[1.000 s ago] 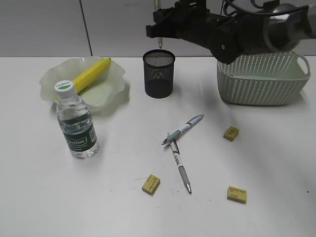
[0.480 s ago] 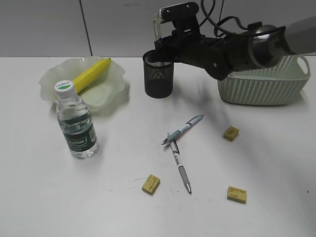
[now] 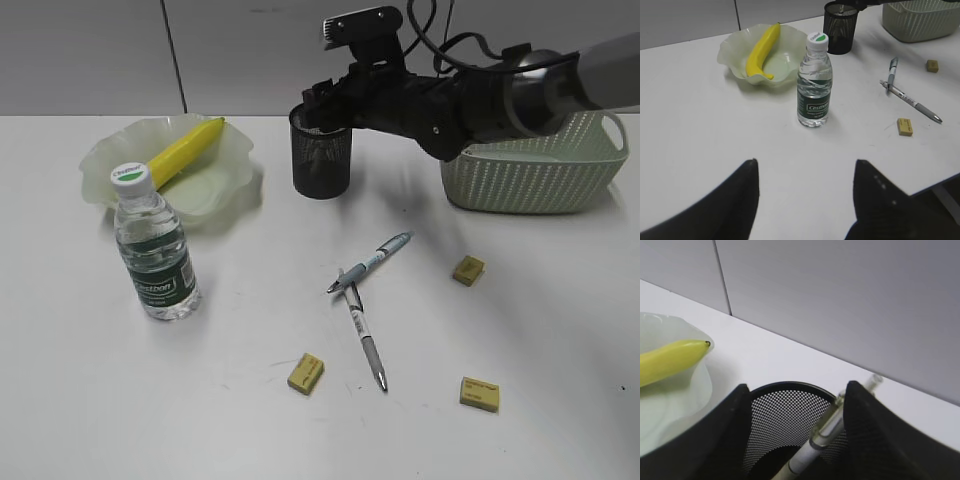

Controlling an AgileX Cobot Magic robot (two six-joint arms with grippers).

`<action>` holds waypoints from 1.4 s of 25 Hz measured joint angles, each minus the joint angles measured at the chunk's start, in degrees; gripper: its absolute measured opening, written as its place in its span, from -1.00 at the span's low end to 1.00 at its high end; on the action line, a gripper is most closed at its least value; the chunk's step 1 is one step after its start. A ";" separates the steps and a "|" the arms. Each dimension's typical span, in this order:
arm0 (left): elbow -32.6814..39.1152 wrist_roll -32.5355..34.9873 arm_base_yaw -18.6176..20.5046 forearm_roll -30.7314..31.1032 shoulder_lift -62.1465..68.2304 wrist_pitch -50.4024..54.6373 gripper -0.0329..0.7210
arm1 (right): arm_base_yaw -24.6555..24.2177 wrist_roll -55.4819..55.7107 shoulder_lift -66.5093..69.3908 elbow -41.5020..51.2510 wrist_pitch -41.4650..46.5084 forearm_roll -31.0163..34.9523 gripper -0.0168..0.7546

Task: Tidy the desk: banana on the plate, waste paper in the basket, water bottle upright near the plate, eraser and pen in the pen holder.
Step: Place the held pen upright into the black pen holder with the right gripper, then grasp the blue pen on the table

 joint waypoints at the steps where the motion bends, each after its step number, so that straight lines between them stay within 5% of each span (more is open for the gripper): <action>1: 0.00 0.00 0.00 0.00 0.00 0.00 0.27 | 0.00 0.09 -0.66 0.00 1.74 0.00 0.27; 18: 0.00 0.00 0.00 0.00 0.00 0.00 0.27 | 1.48 -4.08 -24.34 0.29 61.41 1.85 0.29; 35: 0.00 0.00 0.00 0.00 0.00 0.00 0.27 | 1.49 -5.58 -75.10 37.18 74.61 7.55 0.23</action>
